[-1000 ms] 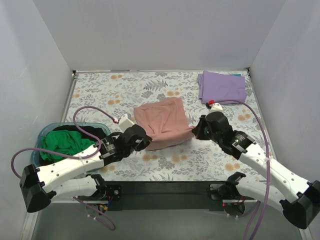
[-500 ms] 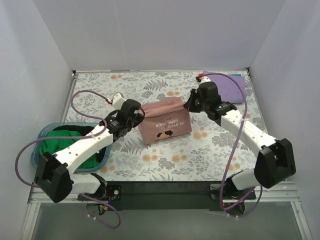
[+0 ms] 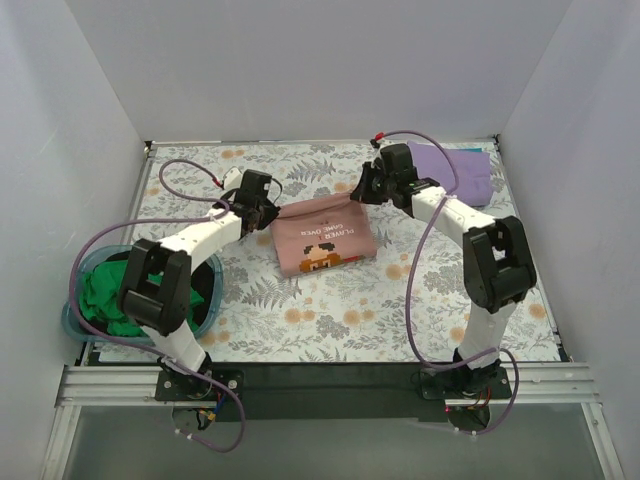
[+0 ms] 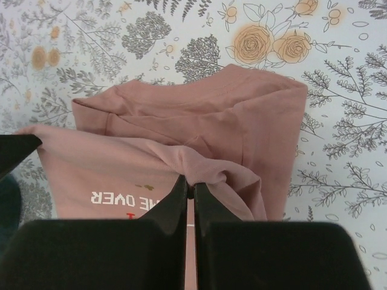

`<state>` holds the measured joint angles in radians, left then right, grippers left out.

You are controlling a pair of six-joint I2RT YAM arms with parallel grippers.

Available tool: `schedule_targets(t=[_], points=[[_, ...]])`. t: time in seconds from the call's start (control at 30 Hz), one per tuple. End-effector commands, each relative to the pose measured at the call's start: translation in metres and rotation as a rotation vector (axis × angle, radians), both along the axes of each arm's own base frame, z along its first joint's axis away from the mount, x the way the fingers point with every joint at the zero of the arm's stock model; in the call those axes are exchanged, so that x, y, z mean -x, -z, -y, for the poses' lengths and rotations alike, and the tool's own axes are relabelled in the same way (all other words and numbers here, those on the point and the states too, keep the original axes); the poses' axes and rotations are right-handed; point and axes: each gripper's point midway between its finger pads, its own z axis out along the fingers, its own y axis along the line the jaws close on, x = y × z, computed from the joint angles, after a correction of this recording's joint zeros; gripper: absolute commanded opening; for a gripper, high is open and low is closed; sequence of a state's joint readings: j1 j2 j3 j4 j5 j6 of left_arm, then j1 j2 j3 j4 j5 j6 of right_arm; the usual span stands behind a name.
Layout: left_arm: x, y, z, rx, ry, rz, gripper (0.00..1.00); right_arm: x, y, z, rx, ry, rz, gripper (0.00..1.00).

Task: Fold and stack the t-shirts
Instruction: Fold the tshirt

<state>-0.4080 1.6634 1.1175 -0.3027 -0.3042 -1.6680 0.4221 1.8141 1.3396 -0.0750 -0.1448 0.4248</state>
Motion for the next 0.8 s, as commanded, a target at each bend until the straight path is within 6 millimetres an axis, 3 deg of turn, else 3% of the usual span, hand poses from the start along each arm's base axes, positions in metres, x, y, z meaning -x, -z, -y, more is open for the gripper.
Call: schedule_targets(t=[0.0, 0.03, 0.07, 0.1, 0.13, 0.2, 0.23, 0.3, 0.33, 0.43, 0.57, 0.77], points=[[-0.029, -0.004, -0.005, 0.028, 0.032, 0.017, 0.00, -0.042, -0.015, 0.001, -0.022, 0.028, 0.089, 0.01], [-0.039, 0.005, -0.008, 0.034, 0.028, -0.008, 0.08, -0.046, -0.010, 0.001, -0.025, 0.037, 0.077, 0.02], [-0.042, 0.010, -0.009, 0.038, 0.036, -0.022, 0.21, -0.053, 0.001, 0.000, -0.020, 0.044, 0.060, 0.12], [-0.045, 0.014, -0.011, 0.046, 0.041, -0.037, 0.35, -0.060, -0.005, -0.002, -0.031, 0.046, 0.074, 0.25], [-0.051, 0.016, -0.010, 0.050, 0.041, -0.044, 0.63, -0.063, -0.004, -0.003, -0.039, 0.041, 0.069, 0.44], [-0.056, 0.011, -0.007, 0.048, 0.074, -0.035, 0.93, -0.064, -0.002, -0.005, -0.046, 0.029, 0.064, 0.55], [-0.060, 0.001, -0.005, 0.051, 0.087, -0.016, 0.95, -0.063, -0.002, -0.005, -0.049, 0.028, 0.061, 0.64], [-0.060, -0.011, -0.002, 0.048, 0.120, 0.006, 0.95, -0.056, -0.010, -0.004, -0.049, 0.011, 0.076, 0.71], [-0.057, -0.016, 0.001, 0.061, 0.140, 0.010, 0.95, -0.049, -0.003, 0.000, -0.037, 0.008, 0.061, 0.82], [-0.040, -0.029, -0.004, 0.056, 0.156, 0.033, 0.95, -0.033, -0.007, 0.009, 0.006, -0.010, 0.087, 0.98], [-0.002, -0.024, -0.004, 0.086, 0.206, 0.003, 0.95, -0.005, 0.018, 0.029, 0.102, -0.023, 0.053, 0.98], [0.072, -0.013, -0.002, 0.202, 0.247, -0.046, 0.95, 0.010, 0.055, 0.032, 0.239, -0.084, 0.005, 0.98]])
